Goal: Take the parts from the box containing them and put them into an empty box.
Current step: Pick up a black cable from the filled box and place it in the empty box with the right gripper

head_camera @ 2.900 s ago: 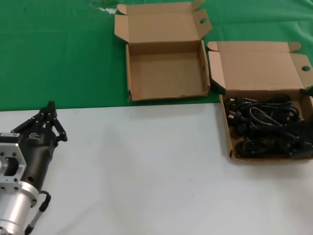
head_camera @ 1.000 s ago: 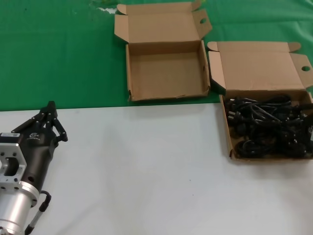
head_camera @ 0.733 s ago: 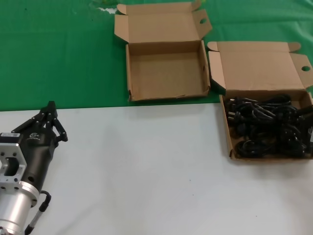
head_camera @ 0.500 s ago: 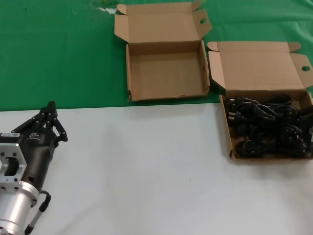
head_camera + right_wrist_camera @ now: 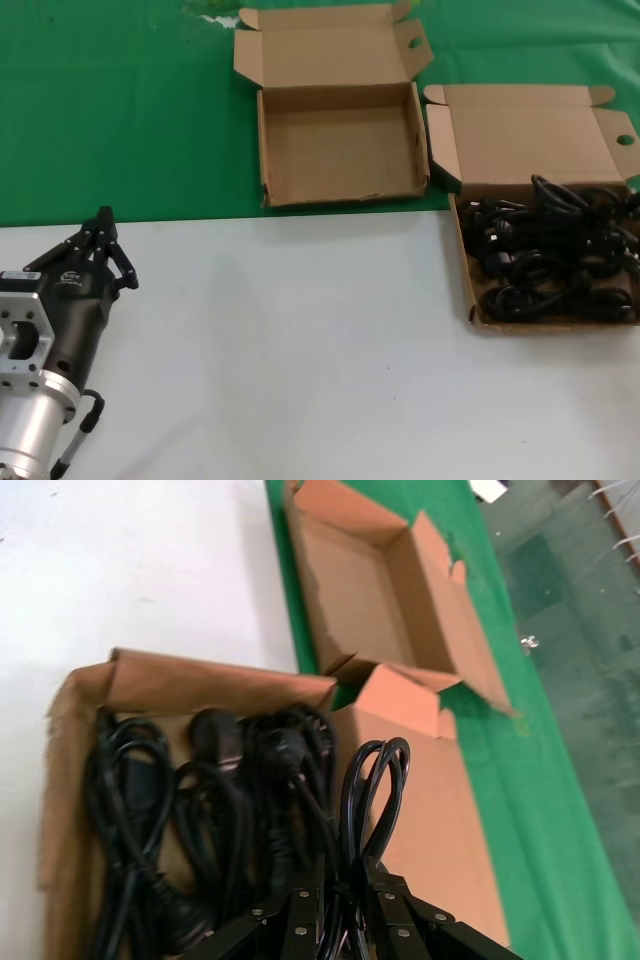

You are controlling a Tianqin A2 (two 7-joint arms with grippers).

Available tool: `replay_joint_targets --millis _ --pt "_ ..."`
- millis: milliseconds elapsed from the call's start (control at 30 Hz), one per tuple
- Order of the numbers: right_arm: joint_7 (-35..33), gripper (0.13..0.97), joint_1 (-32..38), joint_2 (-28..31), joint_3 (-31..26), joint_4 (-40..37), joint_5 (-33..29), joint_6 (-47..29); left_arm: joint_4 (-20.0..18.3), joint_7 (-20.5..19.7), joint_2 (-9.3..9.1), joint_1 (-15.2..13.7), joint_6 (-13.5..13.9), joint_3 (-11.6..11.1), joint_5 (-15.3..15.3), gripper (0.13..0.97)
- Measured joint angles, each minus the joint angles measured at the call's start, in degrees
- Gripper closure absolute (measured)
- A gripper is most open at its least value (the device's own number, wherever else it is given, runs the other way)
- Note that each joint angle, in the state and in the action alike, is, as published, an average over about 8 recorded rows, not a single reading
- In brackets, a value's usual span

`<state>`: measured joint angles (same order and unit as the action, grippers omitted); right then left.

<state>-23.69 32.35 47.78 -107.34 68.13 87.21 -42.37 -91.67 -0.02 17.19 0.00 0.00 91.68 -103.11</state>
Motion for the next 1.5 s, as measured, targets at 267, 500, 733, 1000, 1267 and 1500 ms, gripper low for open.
replay_joint_targets --millis 267,500,733,1000,1267,1500 --pt "2.9 0.899 2.7 0.0 0.1 2.6 -0.9 -0.1 0.0 0.0 0.0 0.0 0.0 0.0 0.0 0.958" --pt "4.5 0.899 6.0 -2.5 -0.8 3.6 -2.1 0.4 0.0 0.0 0.0 0.0 0.0 0.0 0.0 0.958" --pt "4.7 0.899 8.7 -6.9 -2.7 3.6 -3.3 1.3 0.0 0.0 0.0 0.0 0.0 0.0 0.0 0.958" --pt "2.6 0.899 11.7 -13.3 -5.2 1.2 -3.9 2.6 0.0 0.0 0.0 0.0 0.0 0.0 0.0 0.958" --pt "-1.8 0.899 14.7 -20.0 -7.5 -3.2 -4.0 3.8 0.0 0.0 0.0 0.0 0.0 0.0 0.0 0.958" --pt "-7.6 0.899 17.5 -26.1 -8.8 -9.7 -3.1 4.8 0.0 0.0 0.0 0.0 0.0 0.0 0.0 0.958"
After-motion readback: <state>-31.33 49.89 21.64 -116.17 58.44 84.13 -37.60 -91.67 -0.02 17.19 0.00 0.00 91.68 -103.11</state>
